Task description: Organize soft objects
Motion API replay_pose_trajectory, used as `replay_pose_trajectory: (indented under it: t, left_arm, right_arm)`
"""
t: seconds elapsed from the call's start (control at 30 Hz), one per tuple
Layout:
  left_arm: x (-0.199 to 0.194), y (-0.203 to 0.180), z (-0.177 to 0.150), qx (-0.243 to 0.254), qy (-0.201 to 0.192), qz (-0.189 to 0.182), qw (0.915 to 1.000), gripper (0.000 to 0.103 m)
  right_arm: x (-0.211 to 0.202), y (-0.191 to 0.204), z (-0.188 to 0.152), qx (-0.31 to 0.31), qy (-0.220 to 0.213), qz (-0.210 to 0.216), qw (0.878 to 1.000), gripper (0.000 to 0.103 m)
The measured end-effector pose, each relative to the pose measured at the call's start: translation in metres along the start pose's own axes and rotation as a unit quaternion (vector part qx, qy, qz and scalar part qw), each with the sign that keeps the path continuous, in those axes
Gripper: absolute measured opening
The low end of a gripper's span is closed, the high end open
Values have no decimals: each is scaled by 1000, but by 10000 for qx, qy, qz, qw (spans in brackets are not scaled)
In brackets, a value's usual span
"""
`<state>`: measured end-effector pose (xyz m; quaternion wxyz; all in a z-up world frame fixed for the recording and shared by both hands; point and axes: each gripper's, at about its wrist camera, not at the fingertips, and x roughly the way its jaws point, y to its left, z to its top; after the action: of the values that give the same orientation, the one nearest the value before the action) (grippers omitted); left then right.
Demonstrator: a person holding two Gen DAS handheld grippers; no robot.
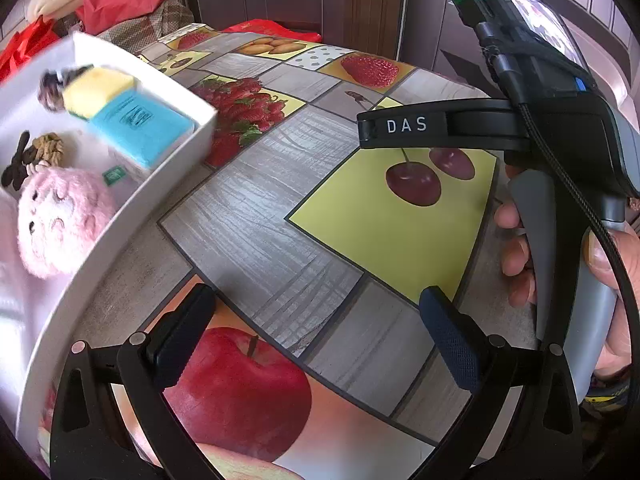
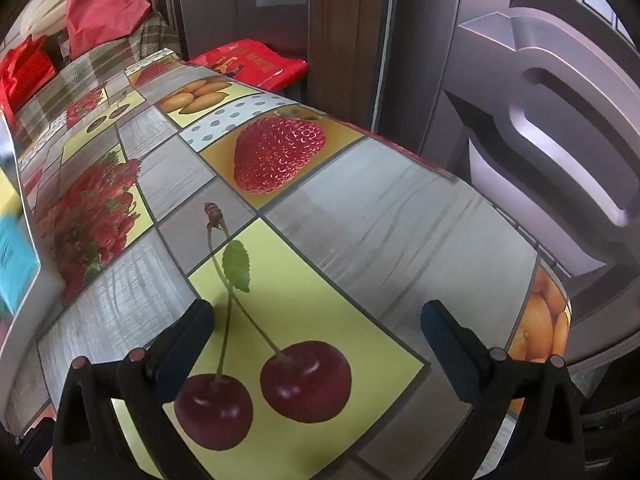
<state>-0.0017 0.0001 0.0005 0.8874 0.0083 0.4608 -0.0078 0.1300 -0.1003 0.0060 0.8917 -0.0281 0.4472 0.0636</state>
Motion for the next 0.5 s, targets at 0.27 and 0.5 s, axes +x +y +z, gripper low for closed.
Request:
replay_pose_trajectory:
  t: [0.27, 0.5]
  left_arm:
    - [1, -4, 1, 3, 5, 5, 10000, 102]
    - [0, -3, 1, -2, 3, -1, 10000, 102]
  right_arm:
    - [0, 2, -1, -8, -3, 16, 10000, 103]
    - [0, 2, -1, -14, -4, 24, 10000, 103]
